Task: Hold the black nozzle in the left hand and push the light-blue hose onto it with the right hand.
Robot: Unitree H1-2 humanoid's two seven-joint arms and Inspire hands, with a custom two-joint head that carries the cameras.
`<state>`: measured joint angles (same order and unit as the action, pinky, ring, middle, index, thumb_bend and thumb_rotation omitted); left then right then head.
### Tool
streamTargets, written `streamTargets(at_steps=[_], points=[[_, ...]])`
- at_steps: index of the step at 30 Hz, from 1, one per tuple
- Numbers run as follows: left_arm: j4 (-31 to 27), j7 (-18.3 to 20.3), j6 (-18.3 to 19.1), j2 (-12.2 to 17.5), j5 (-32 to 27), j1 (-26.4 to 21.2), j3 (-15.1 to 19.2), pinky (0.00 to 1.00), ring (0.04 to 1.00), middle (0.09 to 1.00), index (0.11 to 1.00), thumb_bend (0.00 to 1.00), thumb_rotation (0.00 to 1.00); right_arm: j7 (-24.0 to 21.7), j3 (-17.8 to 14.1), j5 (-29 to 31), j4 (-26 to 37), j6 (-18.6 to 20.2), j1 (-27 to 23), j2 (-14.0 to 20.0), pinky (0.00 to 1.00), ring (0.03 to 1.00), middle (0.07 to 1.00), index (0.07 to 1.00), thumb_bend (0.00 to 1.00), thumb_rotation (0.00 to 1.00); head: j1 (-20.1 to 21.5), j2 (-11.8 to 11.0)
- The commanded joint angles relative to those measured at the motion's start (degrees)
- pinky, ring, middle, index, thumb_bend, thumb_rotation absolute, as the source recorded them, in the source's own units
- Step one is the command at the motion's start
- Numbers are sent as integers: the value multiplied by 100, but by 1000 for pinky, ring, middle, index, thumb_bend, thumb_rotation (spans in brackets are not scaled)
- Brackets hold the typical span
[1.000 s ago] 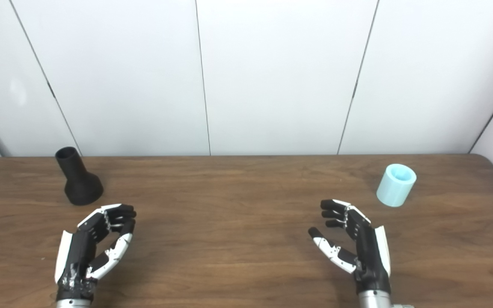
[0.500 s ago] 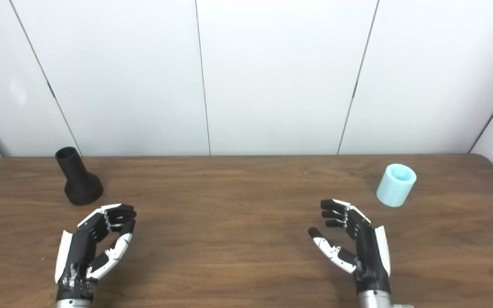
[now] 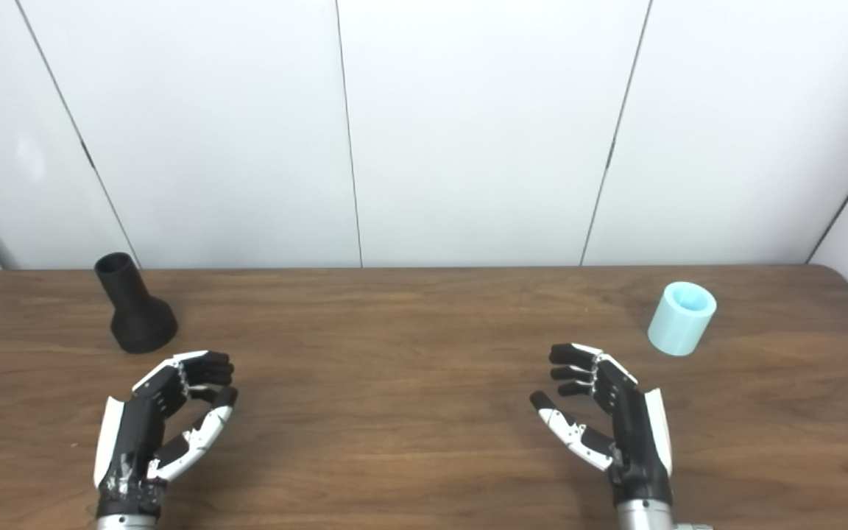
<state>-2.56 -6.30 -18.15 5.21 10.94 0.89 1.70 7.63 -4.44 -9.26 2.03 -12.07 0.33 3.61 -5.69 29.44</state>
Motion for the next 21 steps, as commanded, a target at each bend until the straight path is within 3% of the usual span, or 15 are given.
streamTargets(at_steps=[1,7,14,17,21], points=[[293,-88,-71,-77,131,246,-31,510,606,628,634,566,61,-60,-75,161,-4,15,3,84,602,669,693,657,275,36,-183,7],[283,-160,39,-286,326,206,-147,519,614,630,624,590,97,-236,-173,521,-37,9,-9,271,652,695,706,677,258,0,-877,-2],[288,-315,130,-392,651,165,-252,516,606,622,615,559,104,-233,-220,500,-100,-93,-28,370,655,712,720,693,231,0,-1147,-57],[350,-309,57,-405,583,137,-277,430,541,609,619,546,81,-264,-226,578,-12,42,-27,353,650,716,728,695,229,0,-1167,-78],[375,-337,58,-407,639,132,-295,445,562,616,621,545,92,-247,-233,558,17,42,-29,338,632,711,725,690,230,0,-1142,-86]])
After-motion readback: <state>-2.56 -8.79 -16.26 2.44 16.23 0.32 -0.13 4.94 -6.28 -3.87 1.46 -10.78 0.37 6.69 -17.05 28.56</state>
